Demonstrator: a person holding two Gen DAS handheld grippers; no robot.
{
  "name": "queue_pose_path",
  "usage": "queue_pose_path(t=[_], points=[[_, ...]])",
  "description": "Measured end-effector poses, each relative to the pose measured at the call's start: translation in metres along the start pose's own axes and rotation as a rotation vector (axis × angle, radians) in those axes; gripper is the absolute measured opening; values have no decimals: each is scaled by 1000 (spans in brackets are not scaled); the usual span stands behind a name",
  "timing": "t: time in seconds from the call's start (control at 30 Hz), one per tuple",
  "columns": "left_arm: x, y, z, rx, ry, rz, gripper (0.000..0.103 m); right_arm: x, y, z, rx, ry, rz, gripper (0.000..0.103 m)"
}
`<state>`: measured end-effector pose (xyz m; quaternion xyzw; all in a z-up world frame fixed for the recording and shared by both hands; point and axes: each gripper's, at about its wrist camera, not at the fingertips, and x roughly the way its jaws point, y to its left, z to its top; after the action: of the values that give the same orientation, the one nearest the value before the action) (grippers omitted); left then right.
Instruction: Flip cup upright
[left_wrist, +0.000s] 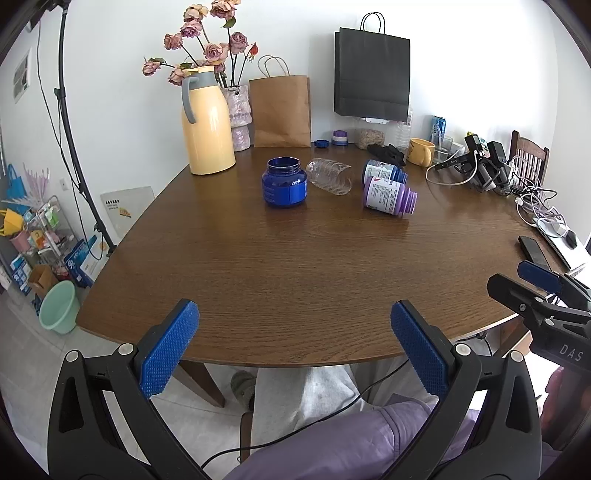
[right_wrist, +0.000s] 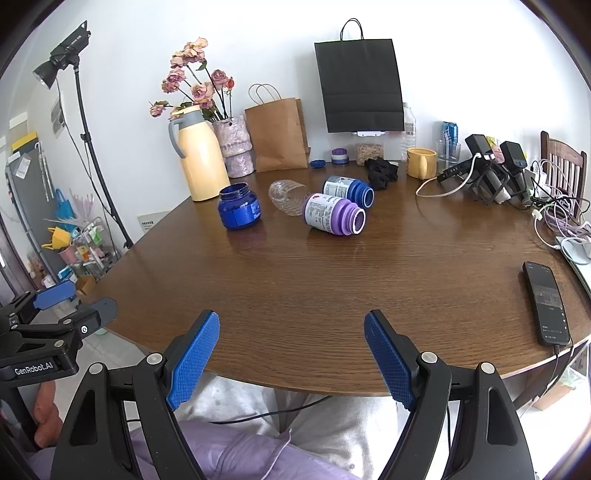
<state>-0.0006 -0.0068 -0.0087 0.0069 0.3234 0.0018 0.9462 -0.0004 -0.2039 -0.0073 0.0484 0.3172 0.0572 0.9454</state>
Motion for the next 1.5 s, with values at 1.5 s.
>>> queue_pose_path(t=[1.5], points=[[9,3,-3,0,43,-3,103,0,10,-3,-19,6,4,84]])
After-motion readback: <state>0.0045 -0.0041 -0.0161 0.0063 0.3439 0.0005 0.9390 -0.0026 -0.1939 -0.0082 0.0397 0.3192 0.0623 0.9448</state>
